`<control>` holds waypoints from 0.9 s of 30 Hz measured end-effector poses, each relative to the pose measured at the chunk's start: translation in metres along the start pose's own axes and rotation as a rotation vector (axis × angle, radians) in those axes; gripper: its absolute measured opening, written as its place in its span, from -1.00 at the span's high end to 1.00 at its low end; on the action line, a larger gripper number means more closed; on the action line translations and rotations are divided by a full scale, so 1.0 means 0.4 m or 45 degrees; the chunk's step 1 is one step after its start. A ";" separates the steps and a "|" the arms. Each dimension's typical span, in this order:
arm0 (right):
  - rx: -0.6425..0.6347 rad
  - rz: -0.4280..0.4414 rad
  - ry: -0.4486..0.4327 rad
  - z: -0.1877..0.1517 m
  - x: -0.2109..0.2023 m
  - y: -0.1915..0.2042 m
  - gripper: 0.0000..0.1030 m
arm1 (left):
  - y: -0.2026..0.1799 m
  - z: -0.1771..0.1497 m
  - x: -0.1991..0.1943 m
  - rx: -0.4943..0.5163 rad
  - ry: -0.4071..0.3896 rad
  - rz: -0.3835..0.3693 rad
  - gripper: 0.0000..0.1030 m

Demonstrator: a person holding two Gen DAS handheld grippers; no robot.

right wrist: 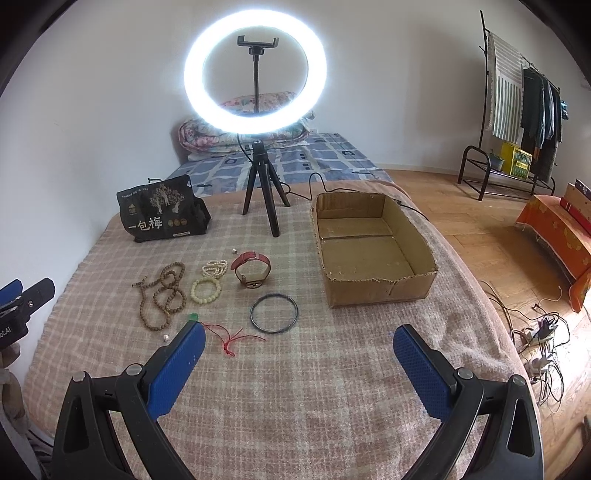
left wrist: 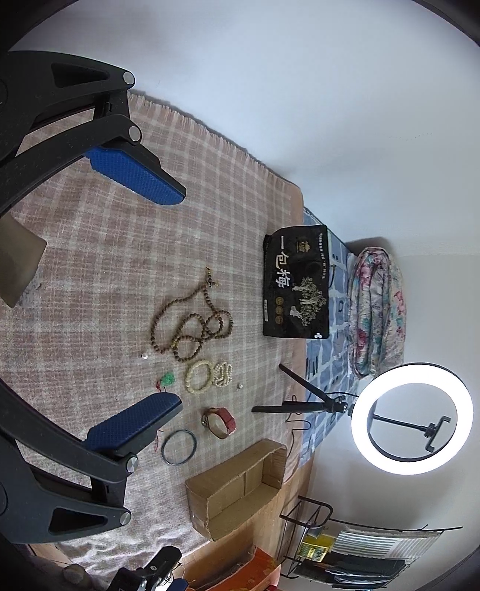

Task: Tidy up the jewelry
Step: 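Reach the left tool to the brown bead mala while the right tool approaches the blue bangle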

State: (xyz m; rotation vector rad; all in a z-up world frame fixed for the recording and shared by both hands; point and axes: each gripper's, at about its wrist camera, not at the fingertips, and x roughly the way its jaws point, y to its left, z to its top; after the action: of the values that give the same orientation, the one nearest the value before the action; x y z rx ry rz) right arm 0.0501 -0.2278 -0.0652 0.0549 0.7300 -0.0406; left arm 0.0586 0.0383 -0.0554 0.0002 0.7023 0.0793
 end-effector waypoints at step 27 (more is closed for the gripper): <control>-0.145 0.079 0.088 0.095 0.243 -0.027 -0.99 | 0.147 0.070 0.331 -0.195 0.370 -0.192 -0.99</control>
State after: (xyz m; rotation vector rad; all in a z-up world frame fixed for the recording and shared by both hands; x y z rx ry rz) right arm 0.1471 -0.2428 -0.1022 -0.0301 0.7984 0.0621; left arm 0.1732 0.1074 -0.1179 -0.2143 0.9826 -0.0128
